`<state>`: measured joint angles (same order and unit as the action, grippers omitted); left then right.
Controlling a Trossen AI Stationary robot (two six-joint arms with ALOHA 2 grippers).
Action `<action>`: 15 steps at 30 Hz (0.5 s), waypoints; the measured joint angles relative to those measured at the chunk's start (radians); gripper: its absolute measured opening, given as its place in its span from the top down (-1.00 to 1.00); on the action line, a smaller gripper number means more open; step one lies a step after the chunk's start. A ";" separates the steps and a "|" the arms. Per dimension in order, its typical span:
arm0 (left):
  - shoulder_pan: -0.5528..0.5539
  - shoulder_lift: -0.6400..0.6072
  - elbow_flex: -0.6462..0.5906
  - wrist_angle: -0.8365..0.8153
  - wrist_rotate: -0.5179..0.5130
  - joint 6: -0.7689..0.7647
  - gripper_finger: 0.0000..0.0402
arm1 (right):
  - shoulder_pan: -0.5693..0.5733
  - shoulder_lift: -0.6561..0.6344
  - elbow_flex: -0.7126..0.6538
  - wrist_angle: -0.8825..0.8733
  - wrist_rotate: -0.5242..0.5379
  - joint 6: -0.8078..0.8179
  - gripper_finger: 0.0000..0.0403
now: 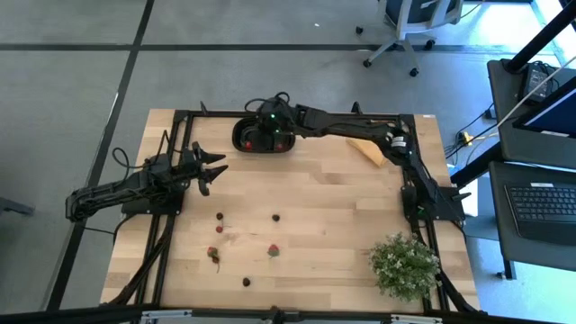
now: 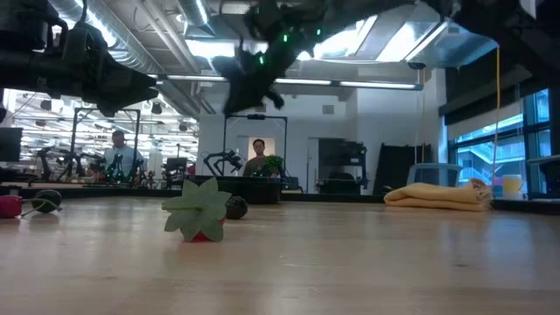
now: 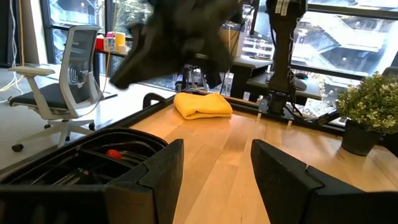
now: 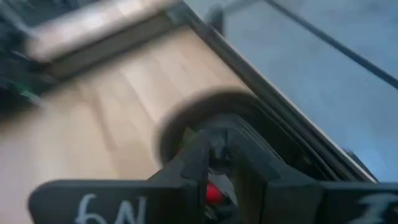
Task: Pick and placing Produce into tupperware
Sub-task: Put the blueberry into the black bin
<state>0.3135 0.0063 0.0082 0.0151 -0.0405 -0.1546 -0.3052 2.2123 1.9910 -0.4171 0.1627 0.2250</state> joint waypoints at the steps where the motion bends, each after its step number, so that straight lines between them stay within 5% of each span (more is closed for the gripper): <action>1: 0.000 0.000 0.000 0.000 0.000 0.000 0.09 | -0.007 0.017 0.000 0.002 -0.003 -0.004 0.71; 15: 0.000 0.000 0.000 0.000 0.004 -0.001 0.09 | -0.027 0.166 0.000 -0.015 -0.116 -0.057 0.71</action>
<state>0.3134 0.0063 0.0082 0.0151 -0.0362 -0.1559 -0.3317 2.3779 1.9907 -0.4319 0.0471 0.1685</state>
